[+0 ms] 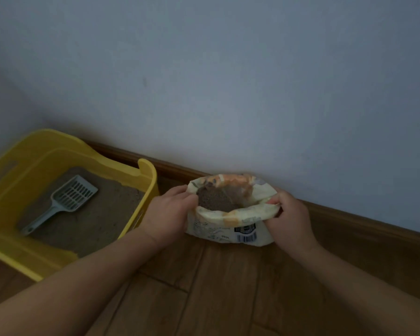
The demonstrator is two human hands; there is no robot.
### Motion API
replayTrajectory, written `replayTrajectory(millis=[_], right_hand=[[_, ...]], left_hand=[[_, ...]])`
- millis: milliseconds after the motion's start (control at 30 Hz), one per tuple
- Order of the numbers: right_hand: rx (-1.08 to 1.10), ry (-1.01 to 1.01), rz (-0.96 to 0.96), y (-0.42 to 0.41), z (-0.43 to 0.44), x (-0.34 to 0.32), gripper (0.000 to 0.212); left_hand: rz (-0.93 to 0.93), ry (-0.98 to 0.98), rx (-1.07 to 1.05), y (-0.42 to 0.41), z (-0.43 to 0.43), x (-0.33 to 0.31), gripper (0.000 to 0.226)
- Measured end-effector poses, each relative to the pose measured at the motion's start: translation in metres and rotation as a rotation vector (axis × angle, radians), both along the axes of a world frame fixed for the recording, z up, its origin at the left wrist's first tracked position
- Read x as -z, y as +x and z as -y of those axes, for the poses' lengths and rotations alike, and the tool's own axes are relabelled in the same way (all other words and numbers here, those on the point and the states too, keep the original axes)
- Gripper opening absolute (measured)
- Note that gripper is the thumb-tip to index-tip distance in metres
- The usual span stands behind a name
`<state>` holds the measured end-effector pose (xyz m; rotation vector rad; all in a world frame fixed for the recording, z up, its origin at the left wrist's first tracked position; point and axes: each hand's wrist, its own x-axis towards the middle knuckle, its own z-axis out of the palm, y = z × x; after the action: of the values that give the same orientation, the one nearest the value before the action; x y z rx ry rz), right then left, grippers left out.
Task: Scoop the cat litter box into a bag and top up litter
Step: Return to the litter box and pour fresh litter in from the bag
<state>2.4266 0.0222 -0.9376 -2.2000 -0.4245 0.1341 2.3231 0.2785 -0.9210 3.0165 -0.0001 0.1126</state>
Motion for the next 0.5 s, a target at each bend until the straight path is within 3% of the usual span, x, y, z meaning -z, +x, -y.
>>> replayTrajectory(millis=[167,500], right_hand=[[-0.018,0.003,-0.012,-0.002,0.004,0.008,0.027],[-0.131,0.031,0.053,-0.004,0.009,0.018,0.033]], left_hand=[[0.024,-0.192,-0.081,-0.005,0.011,-0.003,0.018],[-0.171,-0.673,-0.241,-0.009,0.012,0.012,0.023]])
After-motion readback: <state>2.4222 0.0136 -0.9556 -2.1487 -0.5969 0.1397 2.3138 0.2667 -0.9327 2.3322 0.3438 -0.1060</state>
